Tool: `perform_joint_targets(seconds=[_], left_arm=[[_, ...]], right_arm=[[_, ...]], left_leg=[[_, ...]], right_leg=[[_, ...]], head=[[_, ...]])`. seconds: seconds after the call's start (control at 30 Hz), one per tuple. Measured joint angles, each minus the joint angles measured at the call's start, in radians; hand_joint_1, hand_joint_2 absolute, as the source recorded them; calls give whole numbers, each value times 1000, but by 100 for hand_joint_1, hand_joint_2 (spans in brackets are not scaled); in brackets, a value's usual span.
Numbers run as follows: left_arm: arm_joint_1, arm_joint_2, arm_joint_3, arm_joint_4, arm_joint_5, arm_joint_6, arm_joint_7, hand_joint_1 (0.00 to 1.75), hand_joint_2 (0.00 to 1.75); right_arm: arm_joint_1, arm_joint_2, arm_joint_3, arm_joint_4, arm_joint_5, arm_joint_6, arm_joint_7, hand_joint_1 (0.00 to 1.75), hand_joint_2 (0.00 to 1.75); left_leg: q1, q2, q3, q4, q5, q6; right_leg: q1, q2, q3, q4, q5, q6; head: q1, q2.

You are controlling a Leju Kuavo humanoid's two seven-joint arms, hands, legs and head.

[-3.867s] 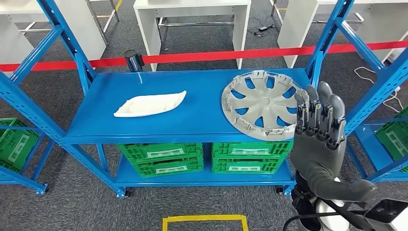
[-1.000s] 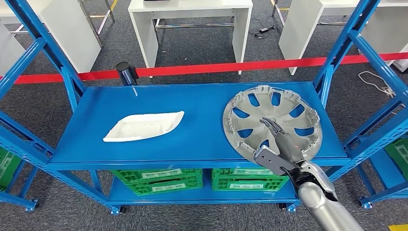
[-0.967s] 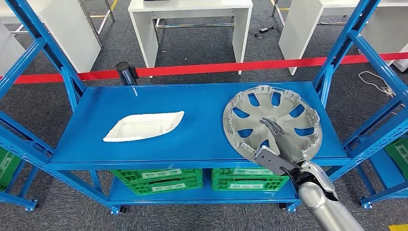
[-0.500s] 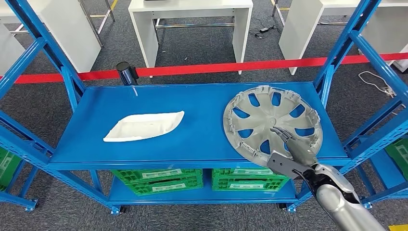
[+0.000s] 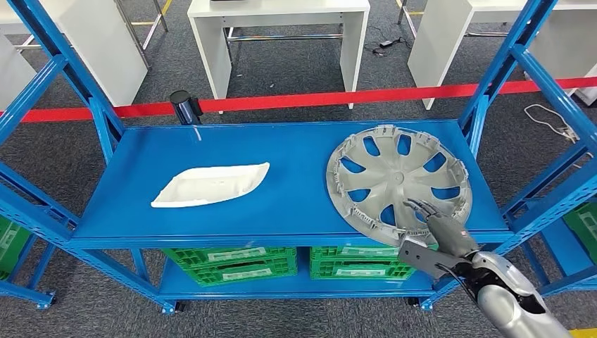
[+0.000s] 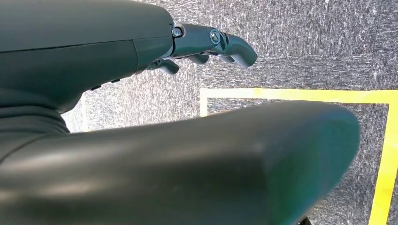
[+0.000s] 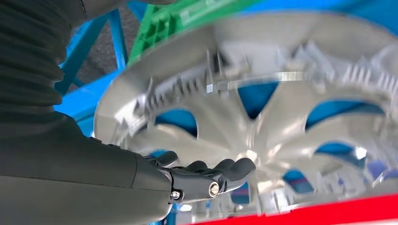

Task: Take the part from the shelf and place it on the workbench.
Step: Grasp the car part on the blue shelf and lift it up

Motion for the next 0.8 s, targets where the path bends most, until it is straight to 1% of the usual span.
perform_joint_targets(seconds=[0.1,0.17,0.33,0.43,0.57,0.67,0.8], left_arm=[[0,0,0,0,-3,0,0,0,0],[-1,0,0,0,-7,0,0,0,0],[-1,0,0,0,-13,0,-3,0,0],[-2,1,0,0,-15,0,-5,0,0],[-2,2,0,0,-16,3,-2,0,0],[-2,2,0,0,-16,3,0,0,0],[-2,3,0,0,-16,3,-2,0,0]], right_arm=[[12,3,6,-2,20,4,-9,0,175],[10,15,18,6,38,-9,-22,0,175],[-31,73,85,75,71,-48,-37,0,175],[-76,120,124,144,84,-89,-43,0,175],[-129,190,165,240,119,-177,-50,0,175],[-168,251,191,315,165,-235,-49,0,175],[-211,329,215,398,233,-287,-31,0,175]], left_leg=[[0,0,0,0,0,0],[0,0,0,0,0,0],[0,0,0,0,0,0],[0,1,1,0,0,0],[0,0,2,0,1,-1],[0,1,3,0,1,-1],[1,1,3,0,1,-1]], right_leg=[[0,0,0,0,0,0],[0,0,0,0,0,0],[0,1,1,0,0,0],[1,1,2,0,0,0],[1,1,3,0,0,0],[2,1,3,0,0,0],[2,1,3,0,0,0]], head=[[0,0],[0,0],[0,0],[0,0],[0,0],[0,0],[0,0]])
